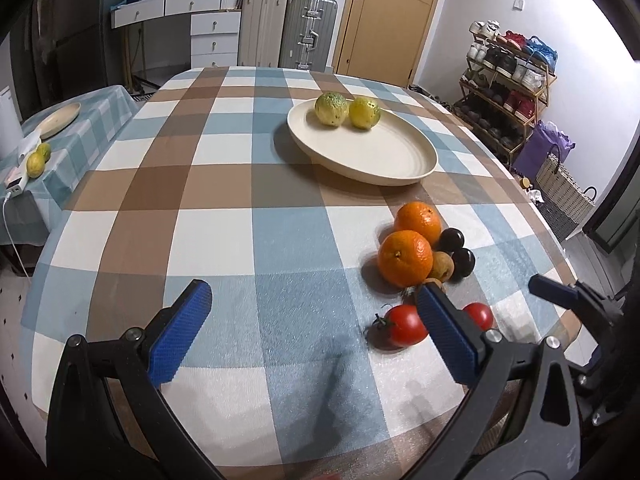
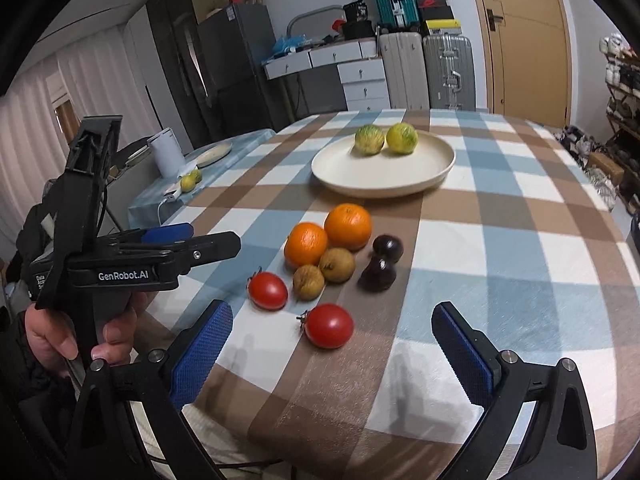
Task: Organize fruits
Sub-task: 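Lower the right gripper onto a red tomato and close it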
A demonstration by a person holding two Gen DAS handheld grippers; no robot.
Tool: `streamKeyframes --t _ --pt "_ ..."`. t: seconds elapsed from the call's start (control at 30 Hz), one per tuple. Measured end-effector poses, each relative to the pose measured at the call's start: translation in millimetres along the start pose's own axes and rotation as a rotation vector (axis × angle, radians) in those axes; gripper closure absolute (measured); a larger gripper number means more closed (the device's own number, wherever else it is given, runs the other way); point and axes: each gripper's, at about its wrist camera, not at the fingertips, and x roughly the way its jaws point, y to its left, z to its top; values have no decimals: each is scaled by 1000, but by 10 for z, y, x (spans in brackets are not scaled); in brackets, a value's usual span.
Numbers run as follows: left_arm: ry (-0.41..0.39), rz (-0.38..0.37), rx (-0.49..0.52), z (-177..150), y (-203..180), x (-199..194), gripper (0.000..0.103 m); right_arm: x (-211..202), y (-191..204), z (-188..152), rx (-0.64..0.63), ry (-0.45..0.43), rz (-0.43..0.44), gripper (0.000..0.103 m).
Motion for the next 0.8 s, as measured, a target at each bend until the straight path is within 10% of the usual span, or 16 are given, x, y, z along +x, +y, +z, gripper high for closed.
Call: streamKeyframes --t 0.8 --pt "19 -24 45 -82 -47 101 1 321 3 -92 10 98 15 58"
